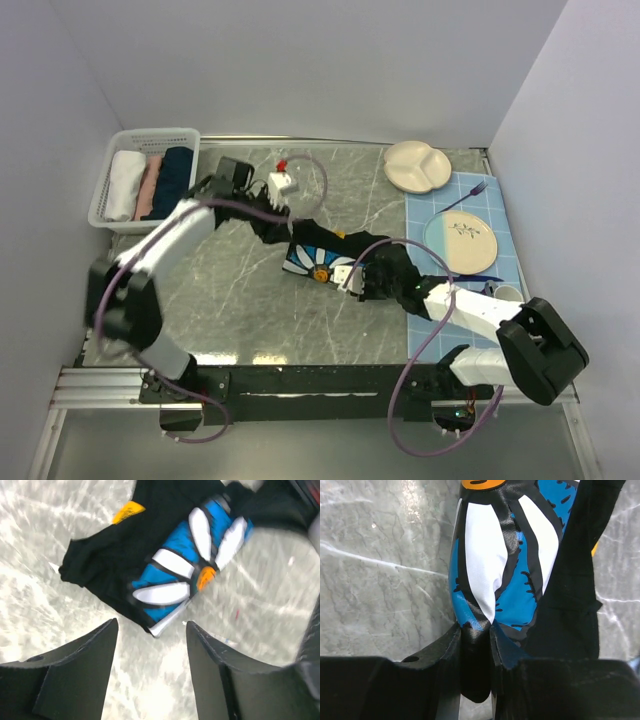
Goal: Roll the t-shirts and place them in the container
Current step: Roll the T-shirt to the center of the board.
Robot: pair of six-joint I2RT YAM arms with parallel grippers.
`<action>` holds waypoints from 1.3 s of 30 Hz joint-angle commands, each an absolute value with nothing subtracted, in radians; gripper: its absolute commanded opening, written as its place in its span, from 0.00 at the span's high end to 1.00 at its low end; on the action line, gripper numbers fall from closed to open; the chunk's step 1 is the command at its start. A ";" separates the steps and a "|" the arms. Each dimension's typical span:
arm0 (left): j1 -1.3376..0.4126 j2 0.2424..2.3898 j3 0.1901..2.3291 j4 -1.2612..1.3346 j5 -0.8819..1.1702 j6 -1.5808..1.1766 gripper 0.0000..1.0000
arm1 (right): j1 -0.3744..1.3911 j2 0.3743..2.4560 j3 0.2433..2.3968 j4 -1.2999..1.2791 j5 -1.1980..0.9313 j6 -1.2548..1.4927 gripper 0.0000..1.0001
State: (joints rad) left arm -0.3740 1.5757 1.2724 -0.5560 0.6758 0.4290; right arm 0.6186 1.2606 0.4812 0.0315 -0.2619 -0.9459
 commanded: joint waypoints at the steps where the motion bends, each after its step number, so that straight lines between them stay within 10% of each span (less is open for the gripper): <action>1: -0.513 1.371 0.903 -0.256 0.462 0.673 0.35 | 0.575 1.318 0.567 -0.061 -0.396 -0.864 0.75; 27: -0.640 1.558 0.627 0.354 0.368 0.950 0.32 | 0.463 1.416 0.667 -0.156 -0.500 -0.782 0.76; 34: -0.634 1.647 0.860 0.066 0.422 0.869 0.80 | 0.404 1.462 0.744 -0.221 -0.548 -0.720 0.76; 39: -0.574 1.675 1.067 -0.294 0.581 0.762 0.93 | 0.373 1.488 0.811 -0.314 -0.607 -0.716 0.75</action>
State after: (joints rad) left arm -0.5995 1.6718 0.9348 -0.0208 0.3962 0.8478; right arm 0.3920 1.4631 0.7486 -0.2153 -0.5644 -0.7448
